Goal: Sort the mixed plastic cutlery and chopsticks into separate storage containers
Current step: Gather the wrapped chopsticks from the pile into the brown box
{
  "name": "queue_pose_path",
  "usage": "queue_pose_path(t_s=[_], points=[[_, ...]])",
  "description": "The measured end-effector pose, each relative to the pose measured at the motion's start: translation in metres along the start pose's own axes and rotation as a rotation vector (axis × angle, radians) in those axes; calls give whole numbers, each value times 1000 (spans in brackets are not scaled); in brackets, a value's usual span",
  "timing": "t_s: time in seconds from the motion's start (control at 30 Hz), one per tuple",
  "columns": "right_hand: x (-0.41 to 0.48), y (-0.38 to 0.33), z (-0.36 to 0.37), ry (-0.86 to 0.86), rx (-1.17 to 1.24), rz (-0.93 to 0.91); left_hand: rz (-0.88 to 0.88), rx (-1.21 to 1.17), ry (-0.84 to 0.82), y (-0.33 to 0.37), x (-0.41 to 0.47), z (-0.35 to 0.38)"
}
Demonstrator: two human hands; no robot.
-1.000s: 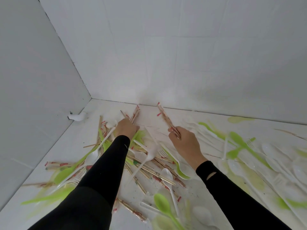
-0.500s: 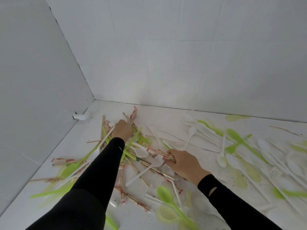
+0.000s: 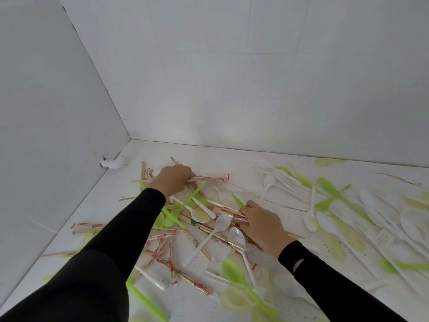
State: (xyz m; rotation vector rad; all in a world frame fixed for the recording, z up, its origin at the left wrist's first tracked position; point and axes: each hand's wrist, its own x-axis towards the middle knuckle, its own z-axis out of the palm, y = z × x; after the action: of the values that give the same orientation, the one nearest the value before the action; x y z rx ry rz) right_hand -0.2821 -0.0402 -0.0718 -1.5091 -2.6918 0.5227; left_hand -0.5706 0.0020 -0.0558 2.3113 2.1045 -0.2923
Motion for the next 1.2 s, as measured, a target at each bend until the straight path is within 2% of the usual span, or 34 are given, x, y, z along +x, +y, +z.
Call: queue_pose_path(t_s=[0.17, 0.37, 0.5, 0.6, 0.7, 0.83, 0.93, 1.07, 1.2], points=[[-5, 0, -6, 23, 121, 14, 4, 29, 57, 1, -9, 9], [-11, 0, -3, -46, 141, 3, 45, 19, 195, 5, -22, 23], [-15, 4, -2, -31, -9, -10, -46, -327, 520, 14, -29, 4], [-17, 7, -5, 11, -28, 7, -113, -555, 734, 18, -40, -11], [-17, 6, -9, -11, -20, 30, -128, -891, 833, 38, -63, -30], [-24, 1, -6, -19, -75, 42, -147, -1166, 938, 70, -92, -53], [-31, 1, -3, -6, -100, 59, -165, -1326, 972, 84, -103, -56], [-42, 7, -6, 27, -70, 92, -113, -1499, 931, 101, -120, -49], [-50, 17, -22, 96, 52, 153, -207, -1397, 751, 116, -137, -39]])
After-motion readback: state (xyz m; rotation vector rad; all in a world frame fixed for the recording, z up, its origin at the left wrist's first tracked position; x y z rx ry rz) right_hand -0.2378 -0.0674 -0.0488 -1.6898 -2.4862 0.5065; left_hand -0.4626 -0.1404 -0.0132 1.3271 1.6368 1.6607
